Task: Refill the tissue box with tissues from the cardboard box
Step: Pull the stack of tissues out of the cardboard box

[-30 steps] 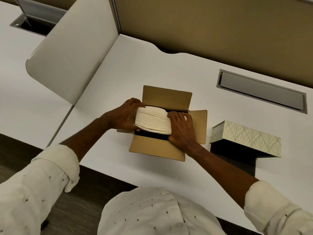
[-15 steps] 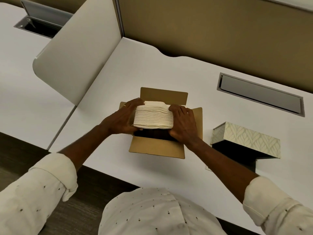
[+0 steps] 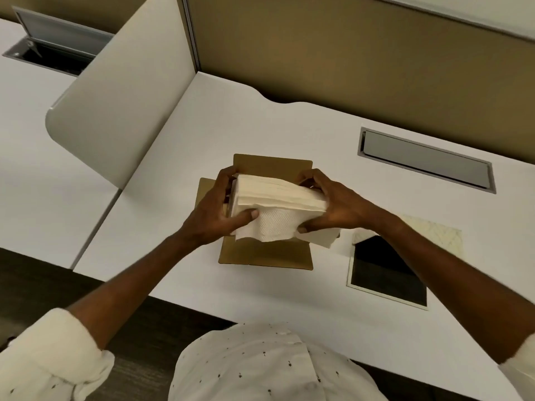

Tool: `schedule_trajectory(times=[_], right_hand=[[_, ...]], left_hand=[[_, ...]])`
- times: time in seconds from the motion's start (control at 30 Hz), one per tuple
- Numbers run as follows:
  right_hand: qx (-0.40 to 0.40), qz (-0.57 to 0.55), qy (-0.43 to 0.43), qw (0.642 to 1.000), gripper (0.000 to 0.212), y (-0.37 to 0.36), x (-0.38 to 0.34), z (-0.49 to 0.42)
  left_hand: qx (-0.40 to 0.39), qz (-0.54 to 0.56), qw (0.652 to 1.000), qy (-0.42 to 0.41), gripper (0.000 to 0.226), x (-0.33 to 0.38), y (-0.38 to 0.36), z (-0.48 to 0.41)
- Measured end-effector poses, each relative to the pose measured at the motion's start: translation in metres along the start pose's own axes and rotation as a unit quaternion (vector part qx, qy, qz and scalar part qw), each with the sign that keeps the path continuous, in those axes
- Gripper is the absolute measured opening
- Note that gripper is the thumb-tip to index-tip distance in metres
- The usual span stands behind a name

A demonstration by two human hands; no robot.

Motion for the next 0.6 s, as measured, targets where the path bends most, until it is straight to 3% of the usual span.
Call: schedule_trajectory(times=[0.1,0.2,0.33,0.4,0.47,0.6], right_hand=[[-0.004,-0.114,-0.039,0.993,0.096,0.008,0.008,0.021],[0.063,-0.264,-0.067,0.960,0.086,0.014,0.023,0.046],[0.159,-0.497,-0.132,0.843,0.061,-0.006,0.045,0.083],[0.155,-0.587,-0.179,0.774,0.054,-0.032,0.050,0.100],[0.146,-0.634,-0.214,0.729,0.052,-0.055,0.050,0.117],[0.157,-0.630,-0.235,0.723,0.044,-0.068,0.044,0.145]], left_hand=[[0.016,0.078,0.996,0.027,0.069,0.011,-0.010,0.008],[0.031,0.157,0.984,0.075,0.053,0.008,-0.022,0.018],[0.039,0.271,0.941,0.198,0.052,-0.013,-0.043,0.036],[0.029,0.290,0.927,0.235,0.050,-0.017,-0.054,0.044],[0.018,0.303,0.914,0.269,0.059,-0.020,-0.064,0.051],[-0.013,0.302,0.903,0.306,0.068,-0.024,-0.081,0.064]])
Point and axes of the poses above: each hand's wrist, its own z-axis away from the middle knuckle, its own y-axis out of the back of the hand, x = y × z, the point moved 10 cm from there along -z, towards the middle knuckle, and after that the axes turned 8 degrees about z, right-handed, at the moved point
